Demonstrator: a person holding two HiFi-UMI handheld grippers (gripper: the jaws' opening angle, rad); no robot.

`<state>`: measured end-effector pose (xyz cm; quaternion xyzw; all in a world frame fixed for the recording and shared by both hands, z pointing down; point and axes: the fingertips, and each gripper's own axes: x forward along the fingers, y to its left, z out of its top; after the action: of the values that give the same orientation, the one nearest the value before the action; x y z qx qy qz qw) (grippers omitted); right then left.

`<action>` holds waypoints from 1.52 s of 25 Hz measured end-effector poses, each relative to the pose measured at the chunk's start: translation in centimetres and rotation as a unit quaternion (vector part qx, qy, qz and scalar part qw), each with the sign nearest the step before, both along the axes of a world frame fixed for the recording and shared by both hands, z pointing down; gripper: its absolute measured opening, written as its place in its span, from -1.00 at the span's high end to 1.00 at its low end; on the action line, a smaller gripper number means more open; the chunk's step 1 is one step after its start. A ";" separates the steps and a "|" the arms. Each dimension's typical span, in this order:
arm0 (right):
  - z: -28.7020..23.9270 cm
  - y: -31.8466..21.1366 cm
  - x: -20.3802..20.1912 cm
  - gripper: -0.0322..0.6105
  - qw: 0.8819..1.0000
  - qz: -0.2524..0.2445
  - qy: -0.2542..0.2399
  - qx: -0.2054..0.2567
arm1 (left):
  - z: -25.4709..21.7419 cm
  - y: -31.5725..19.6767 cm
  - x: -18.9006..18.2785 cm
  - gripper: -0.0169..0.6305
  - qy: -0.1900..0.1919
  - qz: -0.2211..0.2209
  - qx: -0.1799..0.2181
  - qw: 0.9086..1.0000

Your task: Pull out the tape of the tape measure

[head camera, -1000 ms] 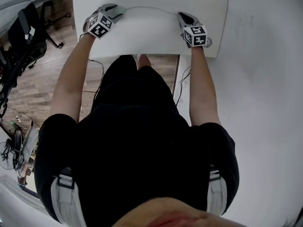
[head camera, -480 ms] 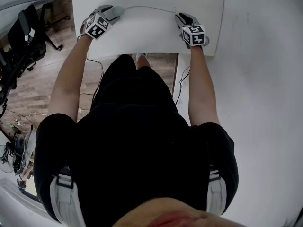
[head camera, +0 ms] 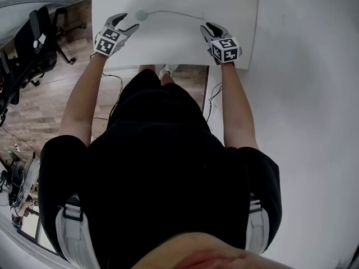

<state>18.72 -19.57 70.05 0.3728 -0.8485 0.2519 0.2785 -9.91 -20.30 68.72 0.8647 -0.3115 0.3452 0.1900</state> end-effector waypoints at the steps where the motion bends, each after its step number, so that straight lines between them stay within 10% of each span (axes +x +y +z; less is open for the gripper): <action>1: -1.5 0.5 0.0 0.54 1.000 -0.005 -0.007 0.010 | -1.6 0.5 0.8 0.04 0.010 -0.007 0.008 1.000; 11: -15.5 2.2 -3.6 0.49 0.985 -0.048 -0.088 0.141 | -13.8 3.2 6.1 0.18 0.110 -0.039 0.094 0.989; 23: -28.7 5.4 -5.5 0.62 0.949 -0.069 -0.178 0.249 | -28.5 5.7 11.6 0.65 0.217 -0.041 0.218 0.951; 38: -35.3 6.6 -7.3 0.91 0.927 -0.102 -0.194 0.303 | -32.7 7.5 12.0 0.91 0.216 -0.043 0.252 0.943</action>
<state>11.45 -12.95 34.70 0.2948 -0.9553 0.0202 0.0064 2.11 -12.78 36.05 0.9239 -0.3764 0.0524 0.0435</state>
